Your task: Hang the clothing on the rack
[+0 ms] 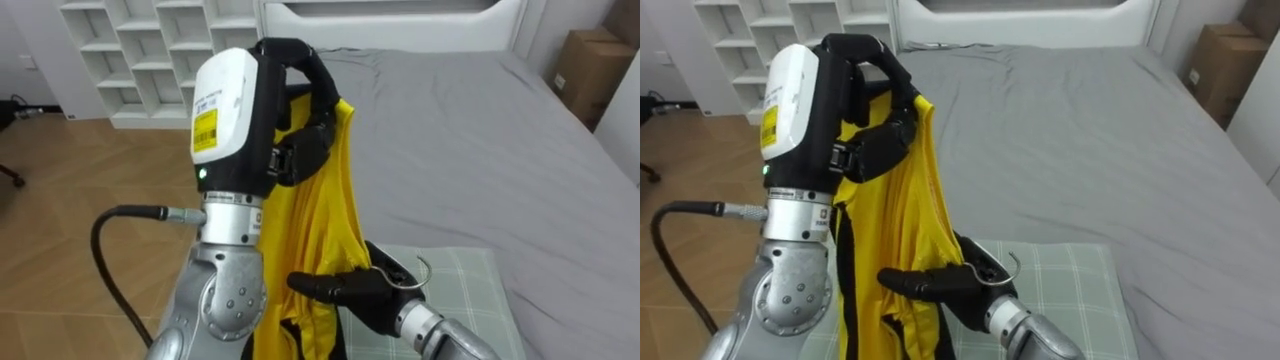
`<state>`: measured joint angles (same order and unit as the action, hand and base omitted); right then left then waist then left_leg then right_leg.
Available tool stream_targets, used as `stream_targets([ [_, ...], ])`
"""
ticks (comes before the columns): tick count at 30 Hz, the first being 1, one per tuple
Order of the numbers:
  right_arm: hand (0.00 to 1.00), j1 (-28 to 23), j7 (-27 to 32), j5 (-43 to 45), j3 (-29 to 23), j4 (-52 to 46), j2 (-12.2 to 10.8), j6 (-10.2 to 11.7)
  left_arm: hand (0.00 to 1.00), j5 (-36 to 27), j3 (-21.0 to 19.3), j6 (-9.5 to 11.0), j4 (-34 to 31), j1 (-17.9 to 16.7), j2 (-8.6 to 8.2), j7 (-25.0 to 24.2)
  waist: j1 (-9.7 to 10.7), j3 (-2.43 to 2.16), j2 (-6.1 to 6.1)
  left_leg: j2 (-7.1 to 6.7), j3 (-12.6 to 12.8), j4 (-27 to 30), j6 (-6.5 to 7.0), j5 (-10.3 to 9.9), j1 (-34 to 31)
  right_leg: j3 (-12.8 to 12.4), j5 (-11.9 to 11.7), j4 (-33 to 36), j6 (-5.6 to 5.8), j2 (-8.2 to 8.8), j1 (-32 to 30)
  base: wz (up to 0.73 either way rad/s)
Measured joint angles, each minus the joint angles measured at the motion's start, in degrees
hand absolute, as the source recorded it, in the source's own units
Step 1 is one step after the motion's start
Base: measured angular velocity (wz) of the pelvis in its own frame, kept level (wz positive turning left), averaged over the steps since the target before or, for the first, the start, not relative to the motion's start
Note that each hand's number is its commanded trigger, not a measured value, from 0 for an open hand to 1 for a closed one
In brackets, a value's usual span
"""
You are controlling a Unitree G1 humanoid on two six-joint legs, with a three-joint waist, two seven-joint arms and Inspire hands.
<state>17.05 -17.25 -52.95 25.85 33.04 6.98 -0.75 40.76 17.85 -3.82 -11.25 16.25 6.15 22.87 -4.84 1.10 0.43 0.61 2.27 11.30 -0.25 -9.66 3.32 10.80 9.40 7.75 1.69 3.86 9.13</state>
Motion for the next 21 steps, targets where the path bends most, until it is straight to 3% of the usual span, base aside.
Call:
stream_targets([
  [8,0.0,0.0,0.0,0.0,0.0,0.1,0.2,0.0,1.0,-0.1,0.3,-0.5,-0.1,0.0,0.06,-0.6,0.1,-0.05,0.14,-0.04,-0.1,0.0,0.0,0.0,0.1,0.2,0.0,0.0,0.0,0.01,0.2,0.0],
  [9,0.57,0.0,0.0,-0.2,0.0,0.3,0.2,0.0,1.0,-0.1,0.3,-0.5,-0.1,0.0,0.07,-0.8,0.0,-0.05,0.18,-0.04,-0.1,0.0,0.0,0.0,0.2,0.2,0.0,0.0,0.0,0.01,0.3,0.0],
  [10,1.0,0.0,0.1,-0.4,0.0,0.5,0.2,0.0,1.0,-0.1,0.2,-0.5,-0.2,0.0,0.08,-0.9,0.0,-0.05,0.22,-0.04,-0.1,0.0,0.0,0.0,0.3,0.3,0.0,0.0,0.0,0.01,0.4,0.0],
  [21,1.0,-0.1,0.4,-1.8,0.5,3.4,0.2,0.7,1.0,-0.1,0.3,-0.5,-2.8,0.0,0.62,-0.9,-0.1,-0.07,0.7,-0.04,-0.1,0.0,0.0,0.0,0.3,0.3,0.0,0.0,0.0,0.01,0.2,0.0],
])
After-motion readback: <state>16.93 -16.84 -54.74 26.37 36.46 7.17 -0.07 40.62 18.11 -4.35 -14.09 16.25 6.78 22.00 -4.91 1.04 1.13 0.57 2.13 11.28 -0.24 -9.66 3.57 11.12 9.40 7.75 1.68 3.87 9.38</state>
